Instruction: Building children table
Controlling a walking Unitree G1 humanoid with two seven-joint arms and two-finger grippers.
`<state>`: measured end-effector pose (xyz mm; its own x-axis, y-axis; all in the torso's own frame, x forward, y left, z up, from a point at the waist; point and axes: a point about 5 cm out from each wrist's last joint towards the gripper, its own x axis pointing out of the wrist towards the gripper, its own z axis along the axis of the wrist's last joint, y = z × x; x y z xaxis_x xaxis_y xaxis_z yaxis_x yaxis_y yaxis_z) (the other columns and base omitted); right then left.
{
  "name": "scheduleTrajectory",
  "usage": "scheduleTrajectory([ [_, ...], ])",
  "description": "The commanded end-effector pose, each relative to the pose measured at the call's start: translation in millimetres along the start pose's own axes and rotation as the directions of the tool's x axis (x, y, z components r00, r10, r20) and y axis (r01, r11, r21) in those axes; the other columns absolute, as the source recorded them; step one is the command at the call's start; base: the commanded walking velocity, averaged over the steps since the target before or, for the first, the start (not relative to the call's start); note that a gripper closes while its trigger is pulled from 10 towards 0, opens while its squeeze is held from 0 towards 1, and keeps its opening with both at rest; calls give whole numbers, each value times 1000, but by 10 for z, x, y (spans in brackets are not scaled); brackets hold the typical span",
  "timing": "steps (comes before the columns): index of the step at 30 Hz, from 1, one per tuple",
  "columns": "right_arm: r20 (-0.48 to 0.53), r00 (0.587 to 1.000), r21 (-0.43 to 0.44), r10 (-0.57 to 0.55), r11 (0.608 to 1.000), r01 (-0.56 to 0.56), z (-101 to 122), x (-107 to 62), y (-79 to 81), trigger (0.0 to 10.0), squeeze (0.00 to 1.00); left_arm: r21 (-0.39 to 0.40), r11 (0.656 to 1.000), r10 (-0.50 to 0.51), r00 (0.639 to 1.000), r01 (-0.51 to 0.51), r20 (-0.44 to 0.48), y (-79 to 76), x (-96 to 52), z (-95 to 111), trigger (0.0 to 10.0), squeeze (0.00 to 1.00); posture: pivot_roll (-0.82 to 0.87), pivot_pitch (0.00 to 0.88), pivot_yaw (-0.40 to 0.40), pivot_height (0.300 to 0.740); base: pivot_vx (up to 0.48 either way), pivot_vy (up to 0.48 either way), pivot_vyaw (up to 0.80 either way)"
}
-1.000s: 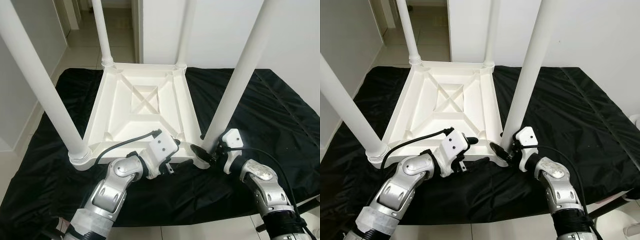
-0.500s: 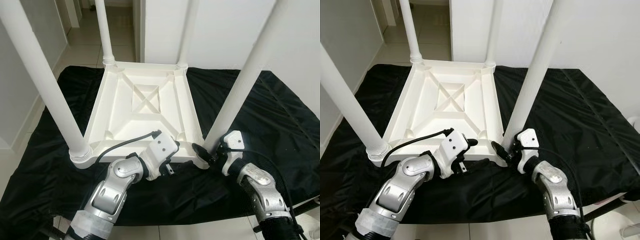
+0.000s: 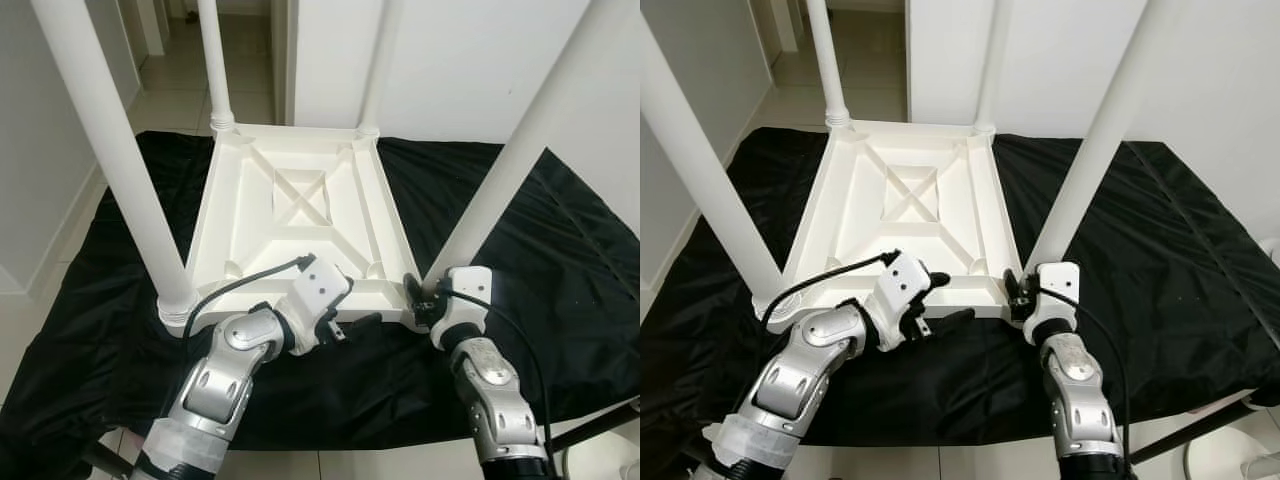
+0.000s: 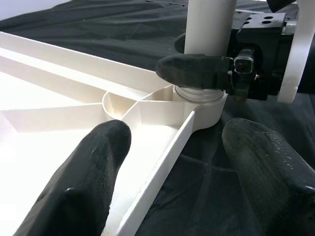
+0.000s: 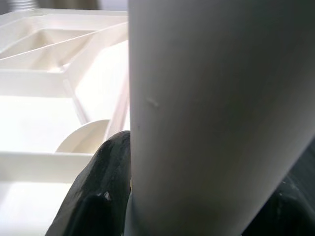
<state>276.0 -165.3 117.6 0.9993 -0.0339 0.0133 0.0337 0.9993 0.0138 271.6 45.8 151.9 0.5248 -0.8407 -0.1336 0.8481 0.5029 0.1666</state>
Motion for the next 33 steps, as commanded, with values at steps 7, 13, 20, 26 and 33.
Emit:
scheduleTrajectory([
  [7,-73,982,67,-174,982,179,-160,-111,119,10000,0,-12,990,144,990,-144,-6,39,23,18,10000,0,-37,13,-46,740,0,0,0],
  [13,-75,975,75,-208,974,213,-123,-121,150,10000,0,-18,988,156,988,-156,0,50,22,41,10000,0,-41,23,-53,740,0,0,0],
  [20,-31,989,83,-146,985,148,-66,-113,96,10000,0,-17,986,165,986,-165,0,88,30,30,10000,0,-60,12,-46,740,0,0,0],
  [26,36,997,41,74,996,-76,50,-30,-38,10000,1000,-1,984,179,984,-179,21,130,67,100,10000,0,-44,1,-50,740,0,0,0],
  [33,12,958,-43,288,957,-287,76,83,-187,10000,0,7,982,187,982,-187,22,148,55,110,10000,0,-34,0,-53,740,0,0,0],
])
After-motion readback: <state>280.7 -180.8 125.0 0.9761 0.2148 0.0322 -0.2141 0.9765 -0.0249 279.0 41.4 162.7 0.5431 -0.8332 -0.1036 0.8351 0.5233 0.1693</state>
